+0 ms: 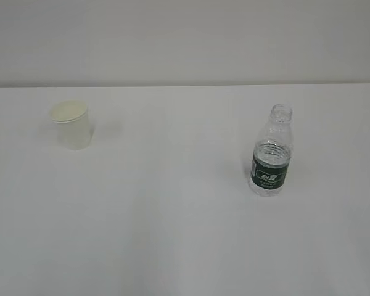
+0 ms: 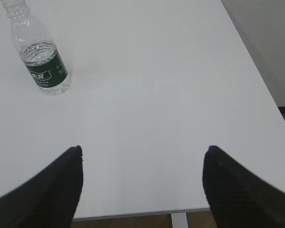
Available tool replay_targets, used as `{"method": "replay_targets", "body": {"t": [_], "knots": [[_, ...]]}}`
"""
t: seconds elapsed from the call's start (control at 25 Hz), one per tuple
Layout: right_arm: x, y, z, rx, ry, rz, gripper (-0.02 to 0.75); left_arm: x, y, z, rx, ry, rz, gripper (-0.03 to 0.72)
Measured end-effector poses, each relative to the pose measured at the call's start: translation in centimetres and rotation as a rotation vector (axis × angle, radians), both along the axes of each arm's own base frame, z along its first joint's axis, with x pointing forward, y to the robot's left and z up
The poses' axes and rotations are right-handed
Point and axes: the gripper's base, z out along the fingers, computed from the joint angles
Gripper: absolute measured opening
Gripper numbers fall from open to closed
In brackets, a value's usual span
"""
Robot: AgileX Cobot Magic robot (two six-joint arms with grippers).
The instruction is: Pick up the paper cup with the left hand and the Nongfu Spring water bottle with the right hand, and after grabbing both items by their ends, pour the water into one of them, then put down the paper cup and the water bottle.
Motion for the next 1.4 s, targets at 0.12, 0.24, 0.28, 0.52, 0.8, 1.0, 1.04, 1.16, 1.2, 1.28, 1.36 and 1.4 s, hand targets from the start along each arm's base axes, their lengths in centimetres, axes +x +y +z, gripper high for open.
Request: {"method": "replay_targets", "body": {"t": [0.12, 0.24, 0.28, 0.52, 0.8, 1.0, 1.04, 1.16, 1.2, 1.28, 1.36, 1.4], "knots": [[0.0, 0.0, 0.0, 0.0, 0.0, 0.0, 0.587, 0.0, 0.0, 0.0, 0.0, 0.0, 0.0, 0.449], [0.0, 0.0, 0.0, 0.0, 0.0, 0.0, 0.587, 0.0, 0.0, 0.0, 0.0, 0.0, 0.0, 0.442], [0.0, 0.0, 0.0, 0.0, 0.0, 0.0, 0.587, 0.0, 0.0, 0.0, 0.0, 0.0, 0.0, 0.442], [0.0, 0.0, 0.0, 0.0, 0.0, 0.0, 0.587, 0.0, 0.0, 0.0, 0.0, 0.0, 0.0, 0.434], [0.0, 0.0, 0.0, 0.0, 0.0, 0.0, 0.587, 0.0, 0.0, 0.0, 0.0, 0.0, 0.0, 0.426], [0.0, 0.0, 0.0, 0.0, 0.0, 0.0, 0.587, 0.0, 0.0, 0.0, 0.0, 0.0, 0.0, 0.414], [0.0, 0.0, 0.0, 0.0, 0.0, 0.0, 0.587, 0.0, 0.0, 0.0, 0.0, 0.0, 0.0, 0.413], [0.0, 0.0, 0.0, 0.0, 0.0, 0.0, 0.587, 0.0, 0.0, 0.0, 0.0, 0.0, 0.0, 0.412], [0.0, 0.0, 0.0, 0.0, 0.0, 0.0, 0.587, 0.0, 0.0, 0.0, 0.0, 0.0, 0.0, 0.412], [0.0, 0.0, 0.0, 0.0, 0.0, 0.0, 0.587, 0.0, 0.0, 0.0, 0.0, 0.0, 0.0, 0.412], [0.0, 0.0, 0.0, 0.0, 0.0, 0.0, 0.587, 0.0, 0.0, 0.0, 0.0, 0.0, 0.0, 0.412], [0.0, 0.0, 0.0, 0.0, 0.0, 0.0, 0.587, 0.0, 0.0, 0.0, 0.0, 0.0, 0.0, 0.412]]}}
